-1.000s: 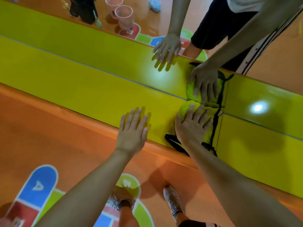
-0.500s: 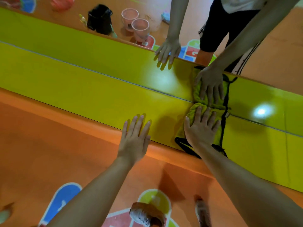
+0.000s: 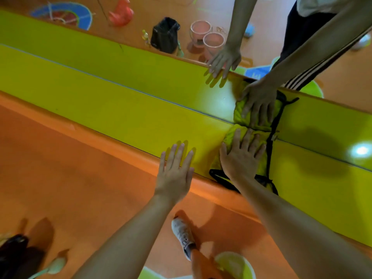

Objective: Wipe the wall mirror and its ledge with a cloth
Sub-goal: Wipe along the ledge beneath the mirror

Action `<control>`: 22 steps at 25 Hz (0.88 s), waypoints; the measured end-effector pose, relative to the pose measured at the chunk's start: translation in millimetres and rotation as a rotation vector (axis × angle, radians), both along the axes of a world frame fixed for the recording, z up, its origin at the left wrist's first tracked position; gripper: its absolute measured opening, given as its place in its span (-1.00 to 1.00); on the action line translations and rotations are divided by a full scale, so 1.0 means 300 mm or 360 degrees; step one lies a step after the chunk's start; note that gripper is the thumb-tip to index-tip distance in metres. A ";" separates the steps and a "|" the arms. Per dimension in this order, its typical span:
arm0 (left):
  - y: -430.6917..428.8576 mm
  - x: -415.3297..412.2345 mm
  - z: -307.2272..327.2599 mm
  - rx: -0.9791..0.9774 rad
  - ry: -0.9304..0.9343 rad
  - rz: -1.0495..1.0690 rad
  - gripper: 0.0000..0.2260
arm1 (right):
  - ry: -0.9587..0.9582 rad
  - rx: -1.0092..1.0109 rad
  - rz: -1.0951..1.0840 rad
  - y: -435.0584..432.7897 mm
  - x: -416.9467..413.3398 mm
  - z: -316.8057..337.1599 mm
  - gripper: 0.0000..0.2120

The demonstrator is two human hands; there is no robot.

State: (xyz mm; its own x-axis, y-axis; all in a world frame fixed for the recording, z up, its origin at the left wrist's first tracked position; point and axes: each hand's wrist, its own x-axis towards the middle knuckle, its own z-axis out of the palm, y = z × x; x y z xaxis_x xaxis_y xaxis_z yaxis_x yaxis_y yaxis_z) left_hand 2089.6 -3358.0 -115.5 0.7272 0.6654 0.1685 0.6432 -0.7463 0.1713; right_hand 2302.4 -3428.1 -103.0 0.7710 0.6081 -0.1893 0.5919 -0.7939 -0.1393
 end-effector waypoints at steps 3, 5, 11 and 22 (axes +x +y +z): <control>0.188 -0.120 0.010 0.0018 0.0072 0.0081 -0.53 | 0.0003 0.0005 -0.0027 0.181 -0.118 0.002 -0.27; 0.306 -0.178 0.017 0.0005 0.0123 0.0071 -0.52 | 0.0006 -0.0018 -0.0028 0.286 -0.187 0.005 -0.26; 0.602 -0.332 0.033 -0.0016 0.0052 0.0152 -0.52 | -0.0001 -0.0051 0.0091 0.563 -0.380 0.011 -0.27; 1.079 -0.682 -0.021 -0.0035 -0.0132 0.0290 -0.54 | -0.0109 -0.0009 0.0252 1.134 -0.770 -0.004 -0.25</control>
